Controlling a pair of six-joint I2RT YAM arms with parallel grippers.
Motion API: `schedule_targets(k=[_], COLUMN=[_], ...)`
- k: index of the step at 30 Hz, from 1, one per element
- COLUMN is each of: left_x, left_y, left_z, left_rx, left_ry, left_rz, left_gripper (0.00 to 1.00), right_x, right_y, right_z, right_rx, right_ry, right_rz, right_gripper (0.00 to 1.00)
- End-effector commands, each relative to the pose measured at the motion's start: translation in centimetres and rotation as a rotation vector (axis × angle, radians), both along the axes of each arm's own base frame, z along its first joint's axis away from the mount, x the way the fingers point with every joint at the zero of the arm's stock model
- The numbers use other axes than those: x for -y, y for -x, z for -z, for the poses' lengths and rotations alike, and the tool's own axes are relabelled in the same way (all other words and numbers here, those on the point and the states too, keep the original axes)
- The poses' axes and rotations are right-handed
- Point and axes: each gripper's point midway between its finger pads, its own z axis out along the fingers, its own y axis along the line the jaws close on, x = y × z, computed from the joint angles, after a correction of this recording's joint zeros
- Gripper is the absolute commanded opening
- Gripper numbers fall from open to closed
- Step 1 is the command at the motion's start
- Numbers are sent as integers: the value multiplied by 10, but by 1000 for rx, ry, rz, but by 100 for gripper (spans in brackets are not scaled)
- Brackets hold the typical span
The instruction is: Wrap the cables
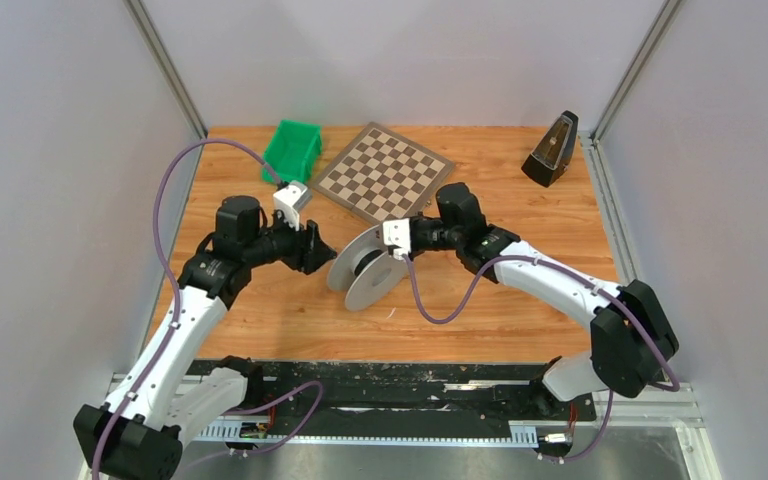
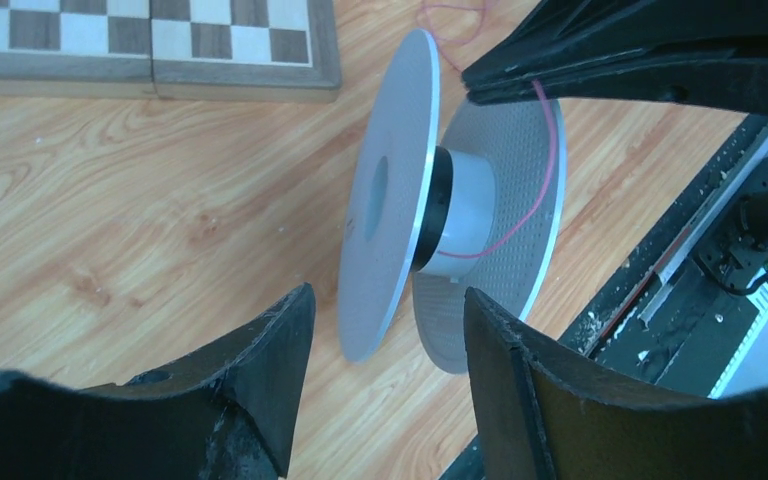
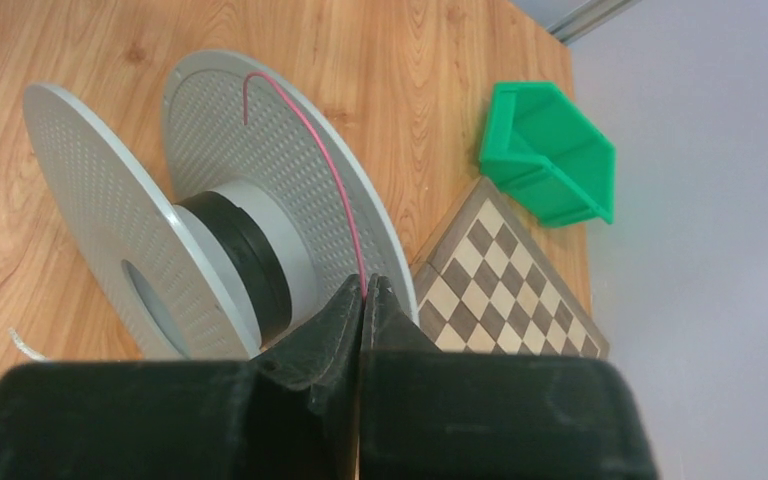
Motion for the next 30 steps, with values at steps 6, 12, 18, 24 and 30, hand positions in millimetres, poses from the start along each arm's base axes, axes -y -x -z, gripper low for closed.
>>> schedule_targets(k=[6, 12, 18, 24, 30], left_x=[16, 29, 40, 43, 41], left_y=[-18, -17, -7, 1, 7], left_z=[-22, -9, 8, 17, 21], left_rx=[232, 190, 205, 175, 194], left_ry=[26, 19, -21, -60, -74], left_rz=[131, 235, 305, 340, 340], left_gripper=[68, 64, 63, 52, 27], right_x=[0, -1, -2, -8, -10], right_y=[-8, -9, -14, -12, -15], right_z=[11, 20, 22, 24, 25], right_rx=[24, 11, -3, -43, -51], right_ry=[75, 92, 98, 86, 87], right_rz=[24, 32, 52, 40, 47], right_gripper=[0, 0, 0, 0, 0])
